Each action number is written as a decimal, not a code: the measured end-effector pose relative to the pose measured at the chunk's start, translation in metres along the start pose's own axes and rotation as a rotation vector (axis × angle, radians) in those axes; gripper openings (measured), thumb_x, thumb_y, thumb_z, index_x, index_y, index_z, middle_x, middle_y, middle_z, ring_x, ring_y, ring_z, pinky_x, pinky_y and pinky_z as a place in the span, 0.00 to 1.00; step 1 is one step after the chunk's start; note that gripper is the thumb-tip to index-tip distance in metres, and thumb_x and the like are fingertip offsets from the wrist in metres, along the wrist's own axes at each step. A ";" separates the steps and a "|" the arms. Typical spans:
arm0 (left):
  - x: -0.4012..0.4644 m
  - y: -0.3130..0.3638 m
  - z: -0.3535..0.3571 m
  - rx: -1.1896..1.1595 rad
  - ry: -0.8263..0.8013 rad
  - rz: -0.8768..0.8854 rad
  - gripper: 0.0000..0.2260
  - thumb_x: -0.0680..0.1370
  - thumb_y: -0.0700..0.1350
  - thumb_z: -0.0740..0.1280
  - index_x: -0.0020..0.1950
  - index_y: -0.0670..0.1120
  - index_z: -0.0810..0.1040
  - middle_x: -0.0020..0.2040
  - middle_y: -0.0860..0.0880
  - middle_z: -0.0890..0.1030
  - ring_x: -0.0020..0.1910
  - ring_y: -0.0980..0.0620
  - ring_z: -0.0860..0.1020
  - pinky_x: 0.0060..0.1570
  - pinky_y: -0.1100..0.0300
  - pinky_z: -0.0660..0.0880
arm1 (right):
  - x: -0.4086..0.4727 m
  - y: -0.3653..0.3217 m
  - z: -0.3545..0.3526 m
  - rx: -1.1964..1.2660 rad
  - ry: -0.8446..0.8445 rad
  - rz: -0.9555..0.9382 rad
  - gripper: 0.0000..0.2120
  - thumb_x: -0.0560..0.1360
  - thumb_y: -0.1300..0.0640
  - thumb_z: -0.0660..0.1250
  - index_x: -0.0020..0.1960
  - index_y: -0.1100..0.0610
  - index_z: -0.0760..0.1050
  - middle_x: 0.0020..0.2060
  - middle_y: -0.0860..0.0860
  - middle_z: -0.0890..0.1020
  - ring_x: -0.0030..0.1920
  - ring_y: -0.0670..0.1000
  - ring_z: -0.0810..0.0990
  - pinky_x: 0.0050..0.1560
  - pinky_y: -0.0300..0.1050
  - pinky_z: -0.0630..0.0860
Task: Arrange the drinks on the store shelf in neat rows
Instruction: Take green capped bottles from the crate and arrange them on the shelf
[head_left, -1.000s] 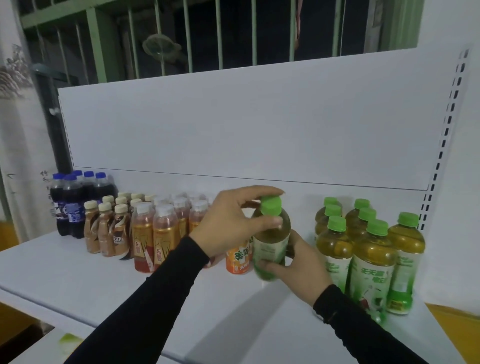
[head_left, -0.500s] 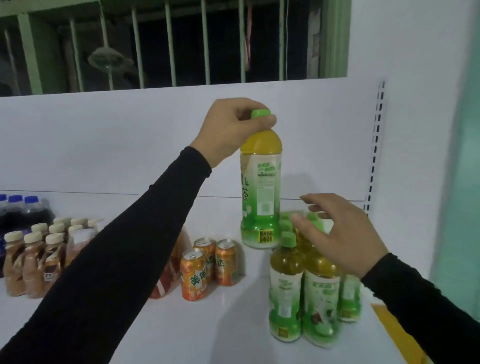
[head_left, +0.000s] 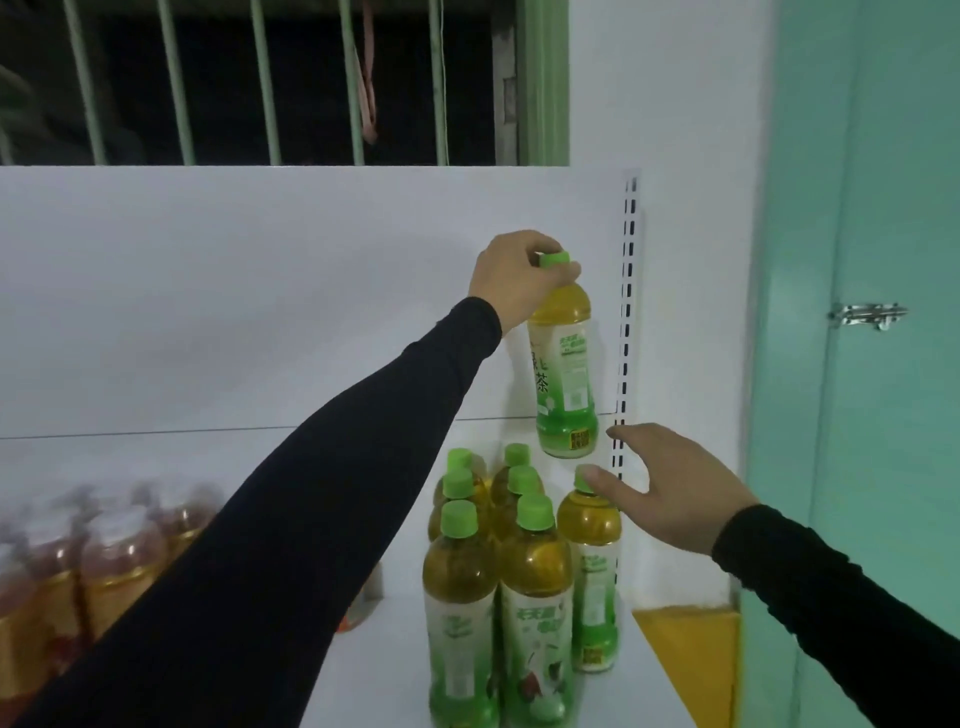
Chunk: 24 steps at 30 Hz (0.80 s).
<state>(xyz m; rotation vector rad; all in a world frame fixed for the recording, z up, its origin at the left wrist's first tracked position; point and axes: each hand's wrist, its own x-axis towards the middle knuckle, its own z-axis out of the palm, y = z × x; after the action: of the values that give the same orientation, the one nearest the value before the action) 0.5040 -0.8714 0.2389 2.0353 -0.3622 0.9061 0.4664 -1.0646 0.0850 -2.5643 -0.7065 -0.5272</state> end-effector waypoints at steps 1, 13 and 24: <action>-0.001 -0.005 0.009 0.016 -0.034 -0.019 0.13 0.74 0.48 0.75 0.57 0.47 0.81 0.52 0.52 0.80 0.54 0.52 0.77 0.57 0.57 0.76 | 0.000 0.003 0.003 0.000 -0.021 -0.006 0.42 0.70 0.28 0.52 0.76 0.52 0.62 0.72 0.48 0.69 0.70 0.47 0.68 0.68 0.39 0.63; -0.029 -0.076 0.063 0.313 -0.456 -0.105 0.16 0.72 0.50 0.78 0.57 0.47 0.82 0.54 0.49 0.80 0.56 0.50 0.79 0.57 0.56 0.76 | 0.012 0.029 0.037 -0.029 0.017 -0.031 0.37 0.75 0.32 0.58 0.77 0.53 0.60 0.74 0.48 0.67 0.72 0.47 0.66 0.71 0.41 0.64; -0.049 -0.097 0.078 0.637 -0.738 0.007 0.11 0.75 0.46 0.74 0.56 0.47 0.81 0.47 0.53 0.74 0.48 0.50 0.76 0.48 0.59 0.73 | 0.010 0.029 0.058 0.035 0.122 -0.115 0.56 0.63 0.17 0.37 0.74 0.55 0.67 0.67 0.50 0.75 0.65 0.50 0.74 0.63 0.41 0.71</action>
<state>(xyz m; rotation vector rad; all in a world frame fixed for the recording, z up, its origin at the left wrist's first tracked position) 0.5597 -0.8800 0.1176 2.9359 -0.5146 0.2320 0.5047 -1.0547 0.0324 -2.4463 -0.8160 -0.6957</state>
